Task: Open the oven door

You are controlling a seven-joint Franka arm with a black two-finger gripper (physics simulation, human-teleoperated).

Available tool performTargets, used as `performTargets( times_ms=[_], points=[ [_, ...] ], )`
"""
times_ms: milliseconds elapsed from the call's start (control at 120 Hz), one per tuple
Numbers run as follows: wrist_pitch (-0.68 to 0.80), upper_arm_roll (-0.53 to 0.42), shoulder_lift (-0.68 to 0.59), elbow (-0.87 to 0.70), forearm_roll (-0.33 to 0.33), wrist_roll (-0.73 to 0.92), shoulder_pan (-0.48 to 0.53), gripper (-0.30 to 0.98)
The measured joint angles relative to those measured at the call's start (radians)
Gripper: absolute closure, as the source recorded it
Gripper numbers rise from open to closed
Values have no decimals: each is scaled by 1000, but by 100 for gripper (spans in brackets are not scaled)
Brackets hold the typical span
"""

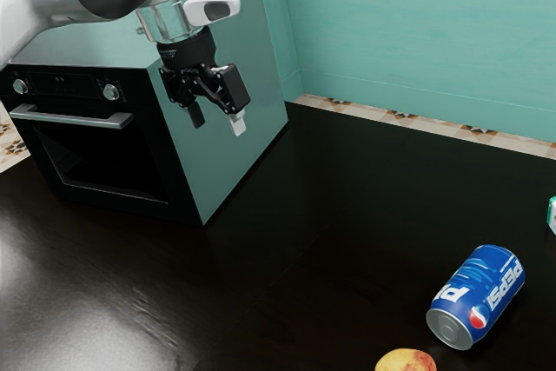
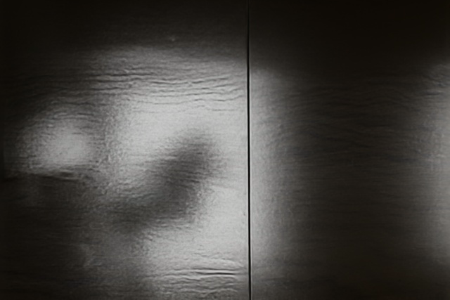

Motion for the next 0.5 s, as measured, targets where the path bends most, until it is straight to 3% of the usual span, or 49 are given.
performTargets(
  times_ms=[225,325,458,500],
  points=[
    [-1,3,-12,5,-3,1,1,0],
    [-20,27,-202,66,-21,111,88,0],
    [-61,4,-384,65,205,330,185,0],
    [-13,54,-552,-147,216,400,135,0]
  ],
)
